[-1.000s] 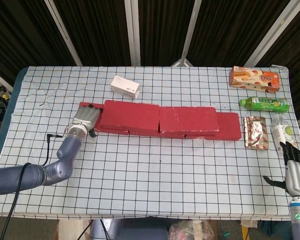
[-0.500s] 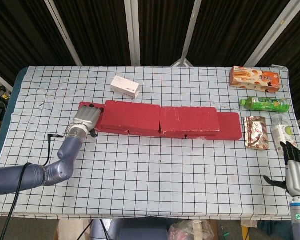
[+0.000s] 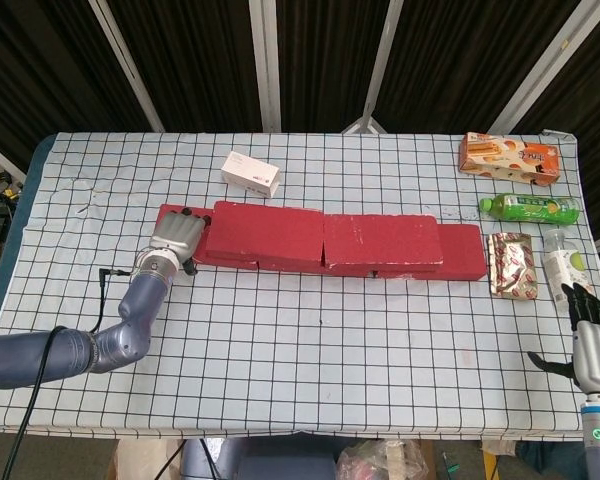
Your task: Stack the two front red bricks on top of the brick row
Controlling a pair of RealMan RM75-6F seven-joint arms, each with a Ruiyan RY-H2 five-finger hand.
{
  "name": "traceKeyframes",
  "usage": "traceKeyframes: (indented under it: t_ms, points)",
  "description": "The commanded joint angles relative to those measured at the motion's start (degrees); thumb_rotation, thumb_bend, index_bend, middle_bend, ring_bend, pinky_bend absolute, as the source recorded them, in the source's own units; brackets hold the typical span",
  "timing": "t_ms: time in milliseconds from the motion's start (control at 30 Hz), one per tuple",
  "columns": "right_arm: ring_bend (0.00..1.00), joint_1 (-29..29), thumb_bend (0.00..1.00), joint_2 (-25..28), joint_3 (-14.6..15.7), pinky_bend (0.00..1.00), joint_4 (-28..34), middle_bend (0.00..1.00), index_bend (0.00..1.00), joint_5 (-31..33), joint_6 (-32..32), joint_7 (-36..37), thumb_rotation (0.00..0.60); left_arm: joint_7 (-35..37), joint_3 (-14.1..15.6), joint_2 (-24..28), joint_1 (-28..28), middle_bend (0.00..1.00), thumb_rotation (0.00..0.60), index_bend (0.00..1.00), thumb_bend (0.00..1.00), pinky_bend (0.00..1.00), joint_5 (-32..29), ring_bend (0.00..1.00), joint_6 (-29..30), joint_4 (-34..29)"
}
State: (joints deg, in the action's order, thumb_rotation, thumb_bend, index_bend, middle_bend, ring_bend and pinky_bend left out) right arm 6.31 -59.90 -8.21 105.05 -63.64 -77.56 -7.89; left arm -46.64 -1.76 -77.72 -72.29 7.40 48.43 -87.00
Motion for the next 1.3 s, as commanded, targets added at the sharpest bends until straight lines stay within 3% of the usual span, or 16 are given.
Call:
traceKeyframes:
  t_ms: [33,267,367,467,533,667,733,900,1133,1300]
  points:
    - [0.00,-0.04,0.15,0.03,-0.02,0.00,-0.02,0.00,0.00,-0.06,-0.07,0.12,0.600,-0.13,0.18,0.09,0.02,0.26,0.600,0.23,0.00,0.22,-0.15,0.12,0.15,-0.12]
    - [0.00,-0.01,0.15,0.01,0.10,0.00,-0.08,0.00,0.00,-0.30,0.03,0.10,0.600,-0.68,0.51,3.54,0.22,0.26,0.600,0.23,0.00,0.22,-0.92,0.12,3.00,-3.80]
    - [0.00,0.04,0.15,0.00,0.10,0.00,-0.03,0.00,0.00,-0.38,0.09,0.10,0.600,1.90,-0.41,7.77,1.81,0.24,0.600,0.22,0.00,0.23,0.95,0.12,4.75,-9.15]
    - [0.00,0.07,0.15,-0.10,0.21,0.00,-0.04,0.00,0.00,-0.71,0.12,0.10,0.600,9.49,-1.80,13.24,6.96,0.20,0.600,0.19,0.00,0.23,8.04,0.12,7.12,-16.92]
    - [0.00,0.20,0.15,-0.31,0.29,0.00,-0.22,0.00,0.00,-1.31,0.11,0.13,0.600,14.22,-1.08,16.29,11.66,0.16,0.600,0.19,0.00,0.23,15.15,0.12,10.02,-21.75]
    - [0.00,0.43,0.15,-1.01,0.63,0.00,-0.94,0.00,0.00,-3.30,-0.17,0.27,0.600,21.49,5.00,18.74,23.69,0.11,0.600,0.18,0.00,0.23,35.67,0.11,20.32,-26.80]
    - [0.00,0.58,0.15,-1.53,0.93,0.00,-1.36,0.00,0.00,-4.47,-0.31,0.07,0.600,25.23,8.76,17.84,30.24,0.10,0.600,0.18,0.00,0.23,45.59,0.11,26.44,-25.85]
    - [0.00,0.78,0.15,-2.45,1.36,0.00,-2.09,0.00,0.00,-6.67,-1.03,-0.64,0.600,32.77,13.22,14.25,40.48,0.09,0.600,0.17,0.00,0.22,58.49,0.10,35.27,-18.53]
    - [0.00,0.40,0.15,-3.25,1.56,0.00,-2.74,0.00,0.00,-8.20,-2.59,-1.21,0.600,38.71,13.70,8.86,50.18,0.08,0.600,0.17,0.00,0.22,63.72,0.10,42.72,-8.13]
    - [0.00,0.33,0.15,-3.40,1.78,0.00,-2.67,0.00,0.00,-8.97,-2.89,-1.47,0.600,39.25,13.46,6.99,52.90,0.07,0.600,0.17,0.00,0.21,64.97,0.08,43.02,-5.13]
